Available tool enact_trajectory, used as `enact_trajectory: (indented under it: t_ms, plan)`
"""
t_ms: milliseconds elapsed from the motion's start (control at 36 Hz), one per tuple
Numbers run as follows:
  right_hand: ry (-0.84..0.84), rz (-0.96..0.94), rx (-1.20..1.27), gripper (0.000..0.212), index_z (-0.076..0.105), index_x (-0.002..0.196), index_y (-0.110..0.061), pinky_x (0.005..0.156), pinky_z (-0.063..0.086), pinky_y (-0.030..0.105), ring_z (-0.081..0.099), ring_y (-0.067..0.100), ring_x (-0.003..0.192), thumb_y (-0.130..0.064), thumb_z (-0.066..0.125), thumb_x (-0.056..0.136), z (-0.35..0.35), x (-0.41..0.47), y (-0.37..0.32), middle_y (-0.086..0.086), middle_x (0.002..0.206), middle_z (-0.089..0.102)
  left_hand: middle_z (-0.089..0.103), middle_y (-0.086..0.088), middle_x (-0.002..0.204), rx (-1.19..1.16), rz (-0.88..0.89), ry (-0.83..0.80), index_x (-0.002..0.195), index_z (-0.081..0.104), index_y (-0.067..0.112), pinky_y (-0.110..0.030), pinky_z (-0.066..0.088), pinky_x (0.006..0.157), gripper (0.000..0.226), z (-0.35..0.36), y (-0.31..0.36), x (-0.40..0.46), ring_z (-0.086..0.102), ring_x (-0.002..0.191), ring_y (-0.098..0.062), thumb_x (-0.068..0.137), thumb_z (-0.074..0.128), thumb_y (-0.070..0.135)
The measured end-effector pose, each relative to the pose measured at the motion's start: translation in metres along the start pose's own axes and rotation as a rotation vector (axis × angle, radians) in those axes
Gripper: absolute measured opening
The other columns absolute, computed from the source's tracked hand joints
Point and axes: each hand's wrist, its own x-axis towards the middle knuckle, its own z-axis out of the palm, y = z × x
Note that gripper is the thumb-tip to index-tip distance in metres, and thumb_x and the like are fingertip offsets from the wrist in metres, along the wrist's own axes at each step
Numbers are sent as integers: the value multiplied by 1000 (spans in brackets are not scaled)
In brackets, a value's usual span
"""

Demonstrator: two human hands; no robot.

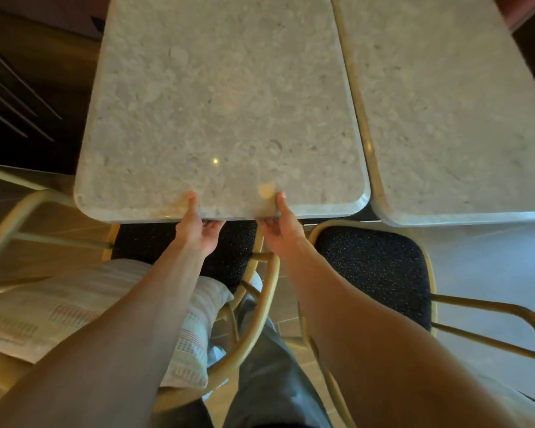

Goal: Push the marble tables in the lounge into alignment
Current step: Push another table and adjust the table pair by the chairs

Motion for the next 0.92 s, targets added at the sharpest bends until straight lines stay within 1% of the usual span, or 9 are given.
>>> enact_trajectory:
  t_ms: [83,139,222,361,417,472,583,750,917]
  plan:
    - [-19,-6,6,58,47,138,2,105,50,46,62,35,122,-25,70,92,-2,1,0,22,135,60,64,-16,113,21,2,14,131,52,6,-39,56,74,50,0,0,1,66,89,-26,95,62,39]
    - [-15,-3,-1,58,47,138,2,104,52,45,62,35,121,-25,70,92,-5,-1,2,21,135,60,65,-16,116,23,2,16,129,53,6,-39,58,74,48,-3,-2,1,67,91,-27,95,62,38]
    - [-9,0,1,58,46,138,2,100,53,43,62,34,121,-24,70,92,-11,-7,4,20,135,60,67,-14,114,23,0,21,127,55,6,-39,57,83,46,-8,-7,-4,69,92,-25,95,63,39]
    - [-16,29,-7,56,48,137,2,94,54,42,62,34,120,-21,72,91,-26,-17,6,20,133,61,67,-14,105,28,-32,44,106,58,6,-40,56,91,36,-19,-17,-15,69,86,-26,95,62,40]
    - [-18,46,-12,56,48,137,1,96,54,43,61,35,121,-20,72,91,-31,-17,5,20,134,60,66,-15,104,8,-56,58,103,57,5,-41,56,87,35,-20,-19,-18,69,85,-27,95,62,40]
    - [-25,52,-24,57,47,137,0,101,52,45,61,35,121,-21,72,90,-31,-18,3,21,134,59,67,-15,103,-11,-67,62,103,56,4,-40,57,85,37,-18,-17,-20,69,84,-27,94,62,40]
    - [4,57,-17,60,44,138,-1,100,53,47,60,35,120,-21,73,90,-28,-20,1,21,135,58,71,-14,103,-28,-55,64,108,59,4,-41,56,96,39,-15,-18,-22,72,88,-27,94,63,40]
    - [0,68,12,61,43,139,-2,99,54,48,61,36,120,-18,74,89,-29,-22,0,22,134,58,76,-12,101,-17,-19,36,109,64,6,-37,62,72,35,-16,-23,-28,77,83,-23,98,58,39]
    - [6,70,9,60,44,138,-1,100,54,49,62,35,117,-18,74,89,-27,-22,-1,21,133,59,72,-13,112,-27,-8,48,121,62,7,-39,57,93,38,-11,-24,-30,72,100,-25,99,58,38]
